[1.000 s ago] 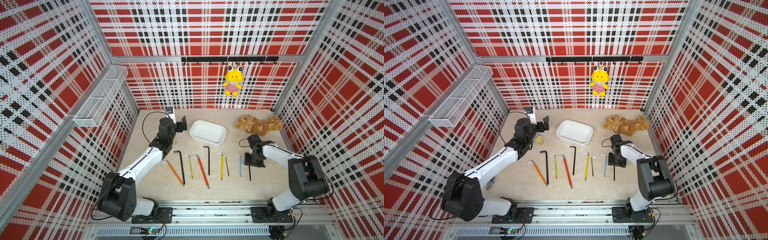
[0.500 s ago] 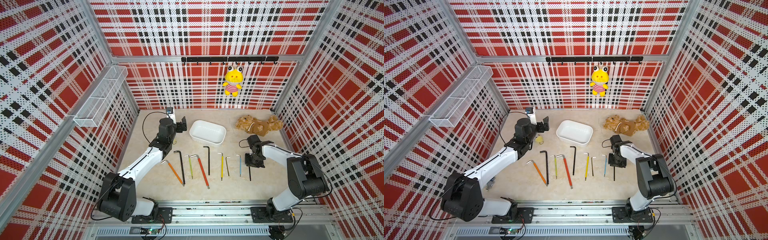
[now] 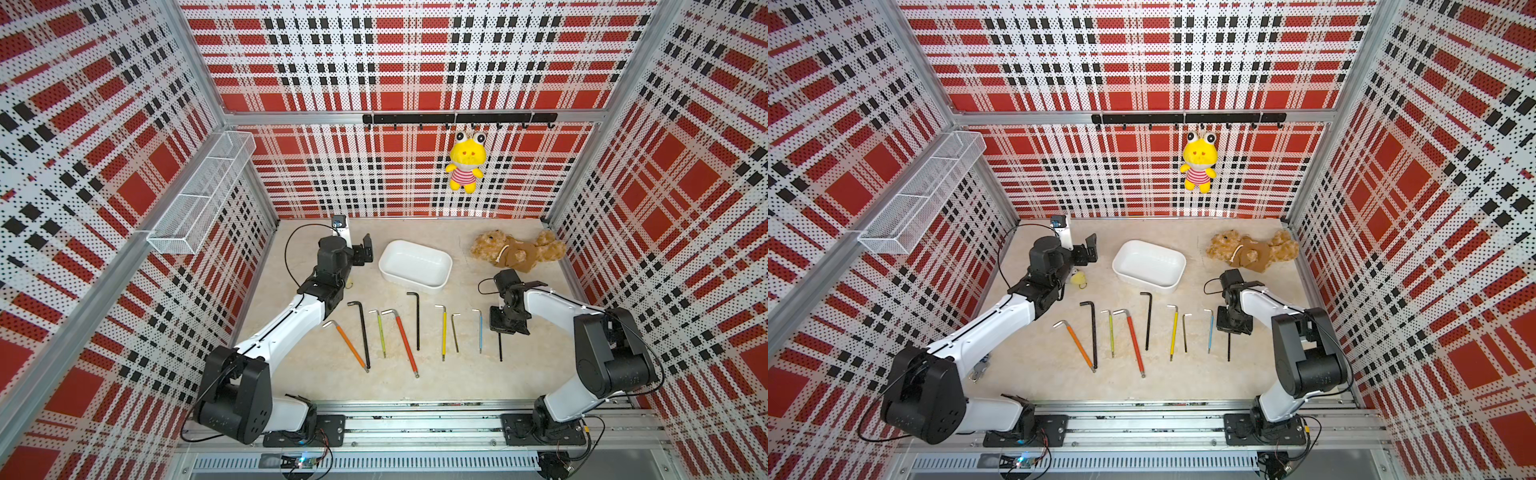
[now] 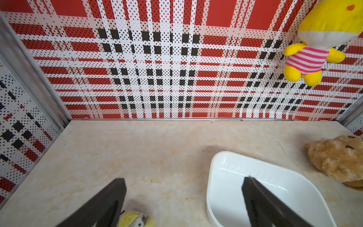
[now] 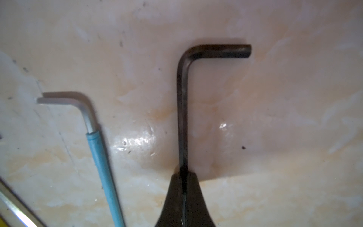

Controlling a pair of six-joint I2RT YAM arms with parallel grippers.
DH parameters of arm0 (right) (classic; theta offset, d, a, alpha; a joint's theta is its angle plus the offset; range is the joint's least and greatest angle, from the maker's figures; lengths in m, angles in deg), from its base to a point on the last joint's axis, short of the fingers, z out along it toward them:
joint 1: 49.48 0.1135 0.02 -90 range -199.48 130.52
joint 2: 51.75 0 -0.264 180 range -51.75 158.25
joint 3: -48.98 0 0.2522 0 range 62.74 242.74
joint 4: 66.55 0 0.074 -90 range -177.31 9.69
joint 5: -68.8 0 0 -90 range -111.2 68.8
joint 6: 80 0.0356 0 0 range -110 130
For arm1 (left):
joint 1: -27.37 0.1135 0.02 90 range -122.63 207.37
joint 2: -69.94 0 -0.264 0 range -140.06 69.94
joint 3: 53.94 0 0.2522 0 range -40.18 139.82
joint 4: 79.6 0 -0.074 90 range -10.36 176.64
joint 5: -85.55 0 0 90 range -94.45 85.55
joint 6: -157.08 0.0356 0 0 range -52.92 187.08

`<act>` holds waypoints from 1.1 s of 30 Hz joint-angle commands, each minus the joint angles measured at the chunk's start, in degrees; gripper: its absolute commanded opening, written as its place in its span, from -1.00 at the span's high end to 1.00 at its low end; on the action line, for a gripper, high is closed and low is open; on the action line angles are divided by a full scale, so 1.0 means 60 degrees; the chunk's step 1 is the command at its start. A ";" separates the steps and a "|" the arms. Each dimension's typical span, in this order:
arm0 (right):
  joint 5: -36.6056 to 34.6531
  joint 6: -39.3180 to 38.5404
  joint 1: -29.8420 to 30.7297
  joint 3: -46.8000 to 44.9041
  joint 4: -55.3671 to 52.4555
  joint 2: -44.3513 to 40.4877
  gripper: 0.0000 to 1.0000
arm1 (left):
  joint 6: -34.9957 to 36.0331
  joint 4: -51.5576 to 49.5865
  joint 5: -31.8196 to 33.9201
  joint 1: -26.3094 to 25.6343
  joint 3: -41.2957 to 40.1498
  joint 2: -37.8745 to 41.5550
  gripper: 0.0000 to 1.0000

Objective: Put the hex key on the desktop into the storage box
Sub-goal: Pick up the Allen key from the center of the board, then place the Allen key in the storage box.

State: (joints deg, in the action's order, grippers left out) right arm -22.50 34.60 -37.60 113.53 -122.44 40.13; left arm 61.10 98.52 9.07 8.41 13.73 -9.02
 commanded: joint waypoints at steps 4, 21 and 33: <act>0.0014 -0.1207 0.0041 0.1030 -0.0488 -0.0159 1.00 | 0.0060 0.0012 0.0062 -0.0033 0.0373 0.0323 -0.98; 0.1279 -0.6462 0.1494 0.6799 -0.1459 0.1939 1.00 | 0.0015 0.0005 0.0008 0.0038 0.0361 0.0540 -0.98; 0.2260 -0.7816 0.2319 1.0901 -0.1749 0.5201 1.00 | 0.0073 -0.0052 0.0177 0.0106 0.0274 0.0854 -0.99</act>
State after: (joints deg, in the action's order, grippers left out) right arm -11.05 -9.33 -25.16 174.38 -130.75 68.26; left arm 61.12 98.13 9.55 8.70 13.78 -5.41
